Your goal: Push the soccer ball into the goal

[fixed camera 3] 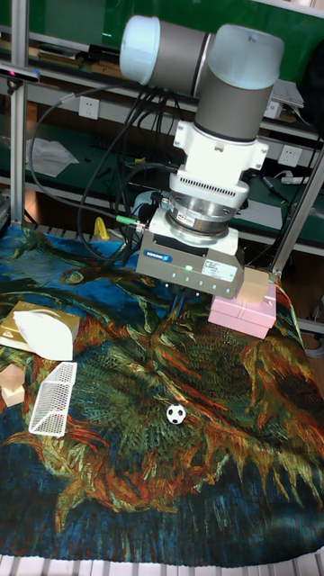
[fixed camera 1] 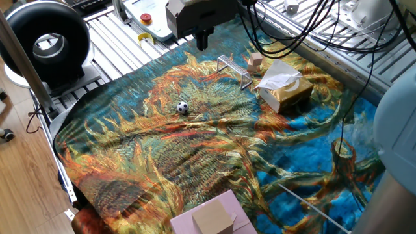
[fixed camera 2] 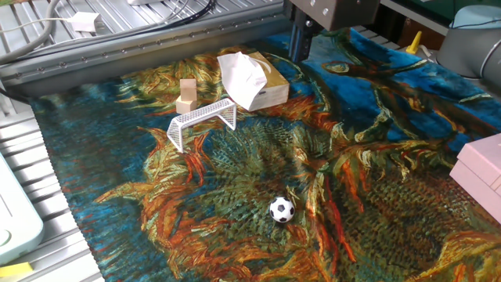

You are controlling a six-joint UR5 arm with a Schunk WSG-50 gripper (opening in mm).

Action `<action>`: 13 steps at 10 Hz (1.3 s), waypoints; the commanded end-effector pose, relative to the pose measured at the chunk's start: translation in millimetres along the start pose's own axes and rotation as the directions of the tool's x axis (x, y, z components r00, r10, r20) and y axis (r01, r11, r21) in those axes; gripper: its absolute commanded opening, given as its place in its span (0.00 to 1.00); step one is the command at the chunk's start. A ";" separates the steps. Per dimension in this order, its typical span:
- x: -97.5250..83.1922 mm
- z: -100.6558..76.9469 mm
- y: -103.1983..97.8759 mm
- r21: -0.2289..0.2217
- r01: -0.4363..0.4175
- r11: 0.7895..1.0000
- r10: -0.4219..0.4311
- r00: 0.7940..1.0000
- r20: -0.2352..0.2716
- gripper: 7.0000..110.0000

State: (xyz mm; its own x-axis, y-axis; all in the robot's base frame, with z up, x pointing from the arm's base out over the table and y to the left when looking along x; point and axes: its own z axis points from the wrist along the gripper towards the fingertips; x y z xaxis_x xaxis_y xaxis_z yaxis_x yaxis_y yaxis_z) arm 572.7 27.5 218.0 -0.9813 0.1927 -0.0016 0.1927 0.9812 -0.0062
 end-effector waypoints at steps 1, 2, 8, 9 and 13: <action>-3.2 -1.1 3.8 -0.016 0.000 1.000 0.000 1.000 0.013 0.00; 0.0 -1.1 2.4 -0.011 0.004 1.000 -0.004 1.000 0.000 0.00; 3.0 -8.9 39.6 0.036 0.003 0.999 0.000 0.998 -0.062 0.00; 3.6 -4.6 55.7 0.042 -0.004 0.999 0.006 0.998 -0.059 0.00; 16.4 19.9 99.2 0.103 0.019 0.995 -0.018 1.000 -0.006 0.00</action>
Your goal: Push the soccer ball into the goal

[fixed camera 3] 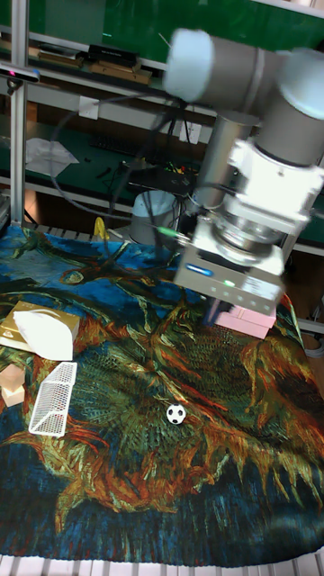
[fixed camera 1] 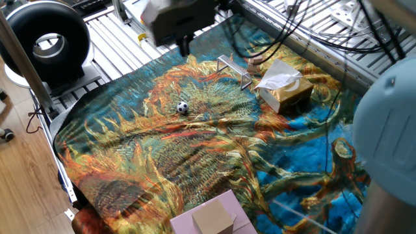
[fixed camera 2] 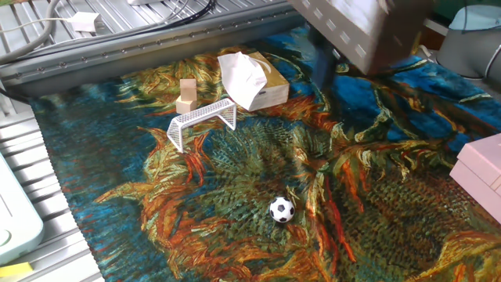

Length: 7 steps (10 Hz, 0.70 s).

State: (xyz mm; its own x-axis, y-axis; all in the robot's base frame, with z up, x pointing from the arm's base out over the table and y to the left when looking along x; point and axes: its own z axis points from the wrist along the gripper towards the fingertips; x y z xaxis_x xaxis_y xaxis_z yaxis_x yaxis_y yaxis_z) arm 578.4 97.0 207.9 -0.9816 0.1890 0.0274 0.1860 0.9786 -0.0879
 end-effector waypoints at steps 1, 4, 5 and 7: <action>12.2 10.0 45.2 0.012 0.012 1.000 -0.013 0.999 0.040 0.00; 23.4 3.9 78.1 -0.030 -0.003 1.000 0.004 0.999 0.037 0.00; 25.4 2.0 86.0 -0.054 -0.006 0.999 0.008 1.000 0.030 0.00; 24.7 6.9 83.2 -0.047 -0.005 0.999 0.006 1.000 0.025 0.00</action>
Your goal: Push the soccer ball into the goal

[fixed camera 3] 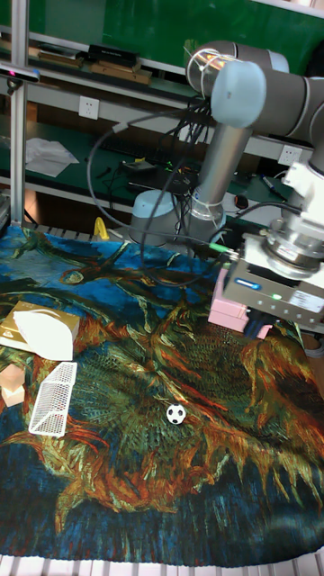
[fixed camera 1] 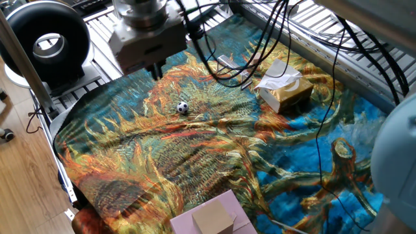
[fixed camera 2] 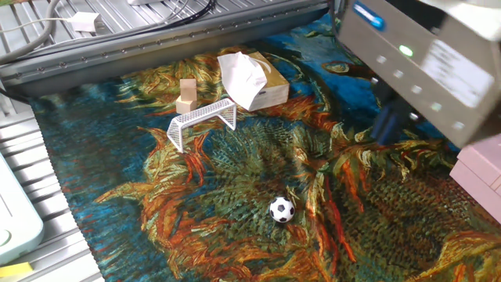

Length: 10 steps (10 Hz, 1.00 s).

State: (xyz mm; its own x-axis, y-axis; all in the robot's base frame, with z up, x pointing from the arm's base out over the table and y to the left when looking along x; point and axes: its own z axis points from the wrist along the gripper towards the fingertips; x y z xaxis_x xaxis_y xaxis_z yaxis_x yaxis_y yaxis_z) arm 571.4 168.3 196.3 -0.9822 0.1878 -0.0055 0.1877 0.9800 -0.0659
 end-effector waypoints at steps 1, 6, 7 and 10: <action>4.6 1.7 11.9 -0.018 -0.011 1.000 0.011 1.000 -0.008 0.00; 12.9 -3.8 -11.6 0.071 0.017 0.997 -0.013 0.999 -0.045 0.00; 16.7 -3.9 -10.4 0.065 0.021 0.998 -0.017 0.998 -0.060 0.00; 24.2 -4.0 10.4 -0.022 0.062 0.998 -0.064 0.994 -0.088 0.00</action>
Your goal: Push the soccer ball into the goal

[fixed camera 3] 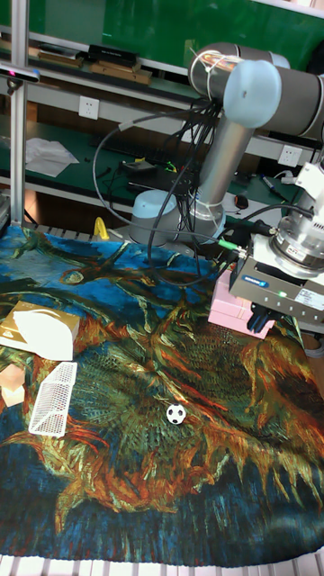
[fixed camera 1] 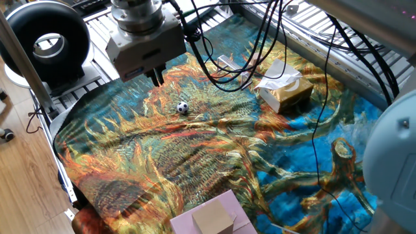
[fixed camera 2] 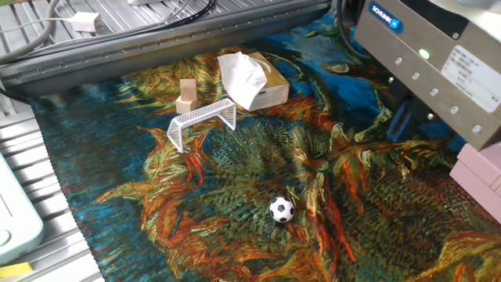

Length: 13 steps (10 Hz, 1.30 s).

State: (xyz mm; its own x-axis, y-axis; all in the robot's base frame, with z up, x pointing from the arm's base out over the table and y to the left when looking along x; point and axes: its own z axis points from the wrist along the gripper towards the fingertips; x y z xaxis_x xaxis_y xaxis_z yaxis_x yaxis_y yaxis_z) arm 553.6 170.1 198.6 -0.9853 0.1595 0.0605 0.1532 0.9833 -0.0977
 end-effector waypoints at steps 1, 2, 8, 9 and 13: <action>5.4 -2.4 22.9 -0.094 0.037 0.995 -0.038 0.999 -0.018 0.00; 5.2 -3.0 28.3 -0.116 0.055 0.992 -0.057 0.998 -0.015 0.00; 4.2 -3.0 28.9 -0.118 0.072 0.990 -0.073 0.997 -0.008 0.00; 0.2 1.8 31.3 -0.115 0.070 0.991 -0.071 0.997 -0.008 0.00; -25.6 33.8 37.6 -0.099 0.064 0.993 -0.065 0.998 -0.001 0.00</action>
State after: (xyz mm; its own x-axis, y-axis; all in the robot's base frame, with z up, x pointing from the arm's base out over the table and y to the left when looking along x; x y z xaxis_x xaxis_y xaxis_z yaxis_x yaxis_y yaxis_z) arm 570.5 197.7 176.7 -0.9934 0.0921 0.0688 0.0925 0.9957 0.0018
